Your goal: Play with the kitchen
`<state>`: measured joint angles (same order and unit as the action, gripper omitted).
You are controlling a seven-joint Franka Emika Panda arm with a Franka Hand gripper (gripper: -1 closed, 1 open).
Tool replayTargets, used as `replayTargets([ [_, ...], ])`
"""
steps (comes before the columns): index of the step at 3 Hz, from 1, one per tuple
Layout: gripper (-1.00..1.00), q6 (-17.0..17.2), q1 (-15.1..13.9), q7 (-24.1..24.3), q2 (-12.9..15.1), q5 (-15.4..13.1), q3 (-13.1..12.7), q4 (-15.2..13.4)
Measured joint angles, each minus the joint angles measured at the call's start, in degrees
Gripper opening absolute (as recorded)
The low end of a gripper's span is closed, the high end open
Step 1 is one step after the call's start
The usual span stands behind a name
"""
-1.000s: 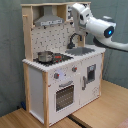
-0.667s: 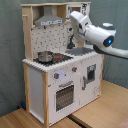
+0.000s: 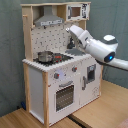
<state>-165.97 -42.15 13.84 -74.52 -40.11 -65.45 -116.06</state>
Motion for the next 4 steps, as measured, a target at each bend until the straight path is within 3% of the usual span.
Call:
replayTargets([
  [2,1.0,2.73,3.84,-5.86,-7.47,-0.01,-1.17,-4.54],
  [3,1.0,2.93,3.89,-11.6,-7.95,-0.24,-1.22,-4.86],
  [4,1.0,4.13,5.38,-11.43,-8.5,-0.63,-7.73,-6.85],
])
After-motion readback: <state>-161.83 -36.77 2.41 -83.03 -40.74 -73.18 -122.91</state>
